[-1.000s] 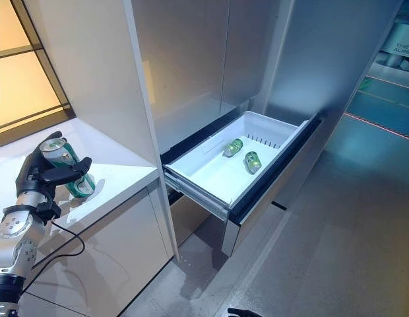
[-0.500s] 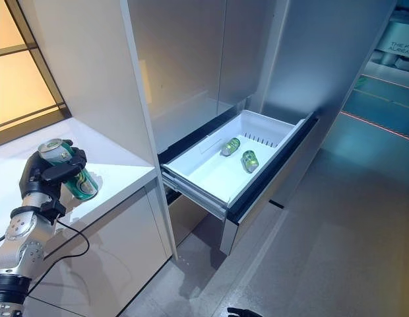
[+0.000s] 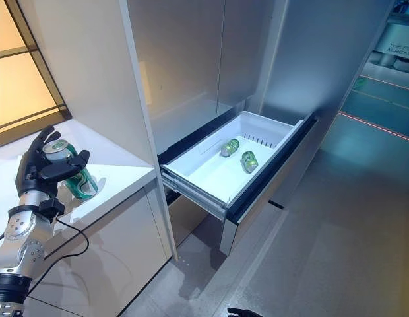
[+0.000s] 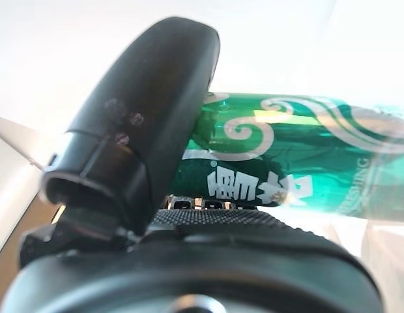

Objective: Put drinks into fridge and close the fridge

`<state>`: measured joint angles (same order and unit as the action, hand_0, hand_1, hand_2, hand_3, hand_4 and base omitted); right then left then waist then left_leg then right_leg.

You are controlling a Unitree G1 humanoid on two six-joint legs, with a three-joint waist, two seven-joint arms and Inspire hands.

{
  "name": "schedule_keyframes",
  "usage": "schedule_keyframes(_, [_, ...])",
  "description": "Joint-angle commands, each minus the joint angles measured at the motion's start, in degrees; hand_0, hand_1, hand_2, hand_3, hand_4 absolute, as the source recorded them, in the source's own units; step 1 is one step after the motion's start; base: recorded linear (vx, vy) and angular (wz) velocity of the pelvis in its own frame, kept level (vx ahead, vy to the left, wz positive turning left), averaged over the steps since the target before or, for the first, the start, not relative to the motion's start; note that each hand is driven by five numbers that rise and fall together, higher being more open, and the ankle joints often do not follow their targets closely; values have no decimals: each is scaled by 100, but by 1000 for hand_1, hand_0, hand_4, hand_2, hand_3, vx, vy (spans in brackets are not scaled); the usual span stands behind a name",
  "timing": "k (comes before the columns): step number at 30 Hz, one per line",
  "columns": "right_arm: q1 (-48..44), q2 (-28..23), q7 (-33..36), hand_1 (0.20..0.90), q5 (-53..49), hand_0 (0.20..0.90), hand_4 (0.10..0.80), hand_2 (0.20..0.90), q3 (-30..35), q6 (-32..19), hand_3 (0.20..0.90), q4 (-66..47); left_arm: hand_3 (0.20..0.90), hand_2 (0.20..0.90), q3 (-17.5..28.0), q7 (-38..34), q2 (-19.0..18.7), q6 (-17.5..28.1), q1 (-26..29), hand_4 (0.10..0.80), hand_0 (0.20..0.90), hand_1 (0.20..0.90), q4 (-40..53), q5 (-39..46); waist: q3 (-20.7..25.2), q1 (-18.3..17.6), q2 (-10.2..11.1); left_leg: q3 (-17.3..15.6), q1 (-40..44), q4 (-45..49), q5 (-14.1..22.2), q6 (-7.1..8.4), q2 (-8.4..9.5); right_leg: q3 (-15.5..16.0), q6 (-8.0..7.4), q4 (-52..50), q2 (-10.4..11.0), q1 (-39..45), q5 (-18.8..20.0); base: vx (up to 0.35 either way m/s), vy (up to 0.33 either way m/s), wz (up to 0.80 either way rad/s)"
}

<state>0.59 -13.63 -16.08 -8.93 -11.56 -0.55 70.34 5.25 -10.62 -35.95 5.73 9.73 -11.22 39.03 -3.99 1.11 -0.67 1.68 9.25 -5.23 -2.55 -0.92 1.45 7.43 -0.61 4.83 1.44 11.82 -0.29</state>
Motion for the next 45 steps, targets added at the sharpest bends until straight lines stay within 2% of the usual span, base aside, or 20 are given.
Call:
schedule_keyframes(1, [-67,-205,-93,900,178,900,800,900,-310,-30,900,264,900,900,473,-79,-417,745,1244,800,900,900,260,-352,82,-31,-130,-397,254,66,634,-74,158,-216,-261,-339,-54,-227,-304,0,0,0])
schedule_keyframes(15, [-85,-221,-111,900,188,900,800,900,-313,-13,900,257,900,900,487,-92,-430,746,1240,800,900,900,397,-332,81,-26,-134,-399,244,65,622,-65,156,-212,-264,-334,-54,-233,-296,0,0,0])
schedule_keyframes(16, [-92,-221,-104,900,183,900,800,900,-317,-19,900,271,768,787,474,-83,-424,767,1257,668,787,787,393,-332,77,-25,-137,-392,242,66,621,-65,158,-215,-263,-333,-53,-232,-298,0,0,0])
schedule_keyframes(17, [-93,-222,-106,900,186,900,800,900,-312,-25,900,278,285,373,474,-65,-419,795,1253,185,373,373,379,-325,75,-25,-138,-391,244,67,622,-65,157,-214,-263,-335,-52,-231,-299,0,0,0])
schedule_keyframes(18, [-92,-224,-109,900,189,900,800,900,-310,-28,900,282,200,300,475,-48,-420,815,1250,100,300,300,369,-318,75,-25,-138,-391,246,66,624,-65,157,-213,-263,-336,-51,-230,-300,0,0,0])
schedule_keyframes(32, [-86,-230,-107,900,183,900,800,900,-305,-58,900,298,200,300,459,90,-421,897,1253,100,300,300,440,-301,71,-29,-145,-392,249,66,623,-64,155,-214,-261,-341,-50,-231,-302,0,0,0])
schedule_keyframes(38, [-114,-262,-201,900,-3,900,800,900,-307,-372,900,188,200,300,385,331,-488,965,1301,100,300,300,623,-61,78,-17,-142,-378,250,67,621,-61,155,-208,-264,-338,-46,-228,-292,0,0,0])
schedule_keyframes(42, [-147,-335,-233,900,-162,900,800,900,-398,-697,900,-913,200,300,286,699,-471,1013,1271,100,300,300,1166,310,40,-29,-125,-362,248,68,607,-76,148,-216,-259,-355,-41,-235,-274,0,0,0])
schedule_keyframes(45, [-99,-415,-142,900,-248,900,800,900,-603,-765,900,-2378,200,300,150,1061,-390,1073,1325,100,300,300,1607,483,14,-81,-98,-346,234,57,582,-82,146,-229,-260,-370,-39,-256,-265,0,0,0])
